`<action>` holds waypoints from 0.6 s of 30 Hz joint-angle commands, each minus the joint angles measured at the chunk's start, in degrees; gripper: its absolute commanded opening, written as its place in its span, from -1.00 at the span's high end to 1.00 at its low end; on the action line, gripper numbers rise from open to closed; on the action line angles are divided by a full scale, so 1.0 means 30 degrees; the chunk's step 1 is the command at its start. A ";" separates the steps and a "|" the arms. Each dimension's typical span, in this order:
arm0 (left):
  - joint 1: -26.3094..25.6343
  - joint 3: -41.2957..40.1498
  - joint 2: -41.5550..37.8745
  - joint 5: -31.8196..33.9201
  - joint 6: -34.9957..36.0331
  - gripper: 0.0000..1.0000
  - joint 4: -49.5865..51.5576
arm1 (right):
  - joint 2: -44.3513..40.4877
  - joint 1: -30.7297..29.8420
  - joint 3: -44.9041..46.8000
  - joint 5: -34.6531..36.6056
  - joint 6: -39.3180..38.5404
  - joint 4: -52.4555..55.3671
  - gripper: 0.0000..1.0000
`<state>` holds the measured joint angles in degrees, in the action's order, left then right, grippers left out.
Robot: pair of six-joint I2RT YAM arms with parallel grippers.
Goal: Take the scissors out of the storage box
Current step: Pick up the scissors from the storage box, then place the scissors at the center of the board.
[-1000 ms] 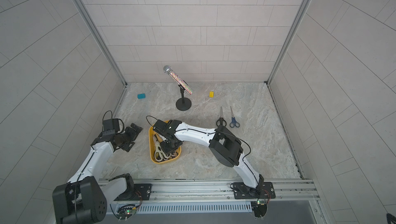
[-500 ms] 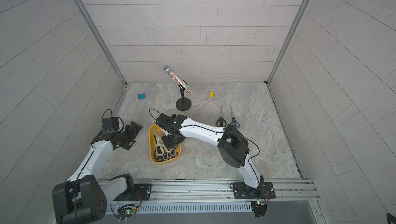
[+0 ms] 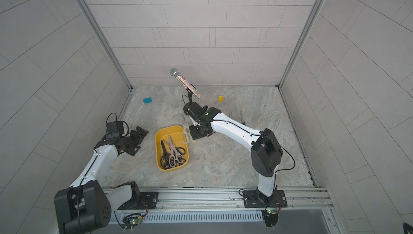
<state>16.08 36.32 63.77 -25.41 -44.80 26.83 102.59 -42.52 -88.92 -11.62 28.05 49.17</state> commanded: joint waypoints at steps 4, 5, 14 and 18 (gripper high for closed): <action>-0.1030 0.0684 0.0072 0.0724 0.1437 -1.00 0.1252 | -0.0553 0.2836 0.1360 0.2080 -0.0689 0.0486 1.00; -0.1178 0.0779 0.0078 0.0881 0.1689 -1.00 0.1405 | -0.0386 0.3224 0.1421 0.2250 -0.0787 0.0486 1.00; -0.3194 0.1537 0.0204 0.2761 0.3124 -1.00 0.3073 | 0.1623 0.4620 0.0750 0.3714 -0.1495 -0.0096 1.00; -0.3562 0.1289 -0.0196 0.2872 0.2944 -1.00 0.3182 | 0.2628 0.4681 0.0462 0.3697 -0.1587 -0.0238 1.00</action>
<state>5.91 39.75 64.01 -18.83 -37.28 34.15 109.12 -28.58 -86.21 -2.20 24.21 48.73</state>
